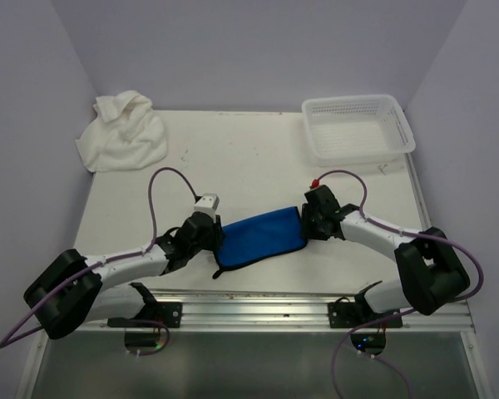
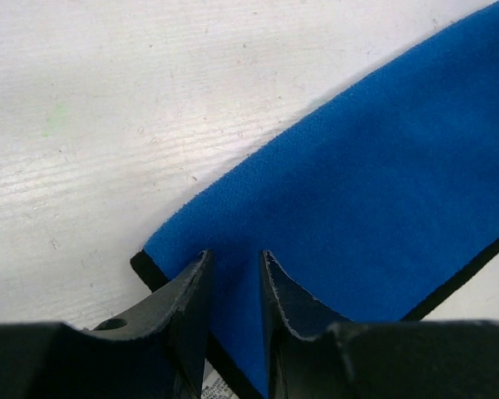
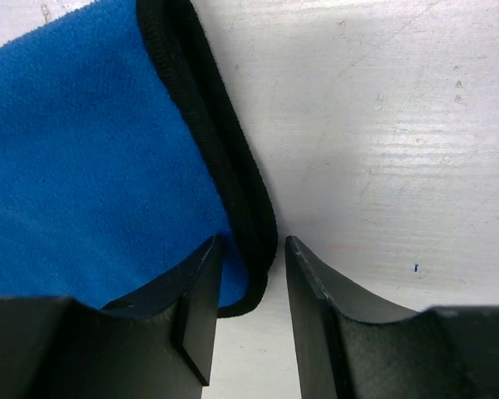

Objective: Roll the towels
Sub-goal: Fold the towel

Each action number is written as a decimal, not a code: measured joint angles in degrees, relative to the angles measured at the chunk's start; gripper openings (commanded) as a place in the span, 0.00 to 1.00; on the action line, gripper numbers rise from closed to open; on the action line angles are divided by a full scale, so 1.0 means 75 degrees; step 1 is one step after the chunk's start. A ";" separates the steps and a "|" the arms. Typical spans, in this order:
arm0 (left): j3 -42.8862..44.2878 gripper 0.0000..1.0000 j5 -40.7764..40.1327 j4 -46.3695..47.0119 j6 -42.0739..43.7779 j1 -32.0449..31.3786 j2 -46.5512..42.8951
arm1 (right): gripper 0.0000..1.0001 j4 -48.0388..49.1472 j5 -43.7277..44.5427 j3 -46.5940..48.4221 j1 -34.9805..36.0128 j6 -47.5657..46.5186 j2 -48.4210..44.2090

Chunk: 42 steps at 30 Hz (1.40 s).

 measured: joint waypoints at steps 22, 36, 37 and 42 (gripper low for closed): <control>0.0032 0.40 -0.0169 0.0085 0.0003 0.0172 -0.0332 | 0.00 0.0192 -0.0172 -0.0006 0.0003 -0.0128 0.0087; 0.0265 0.40 0.0323 -0.0114 -0.0006 0.0172 -0.0790 | 0.00 -0.0428 0.0507 -0.0006 0.1145 -0.0495 -0.0933; 0.0265 0.40 0.0402 -0.0099 -0.0009 0.0172 -0.0787 | 0.00 -0.0490 0.0621 -0.0003 0.1288 -0.0539 -0.0953; 0.0265 0.38 0.0749 0.0061 -0.0143 0.0172 -0.0673 | 0.00 -0.0799 0.1061 0.0055 0.2005 -0.0723 -0.0959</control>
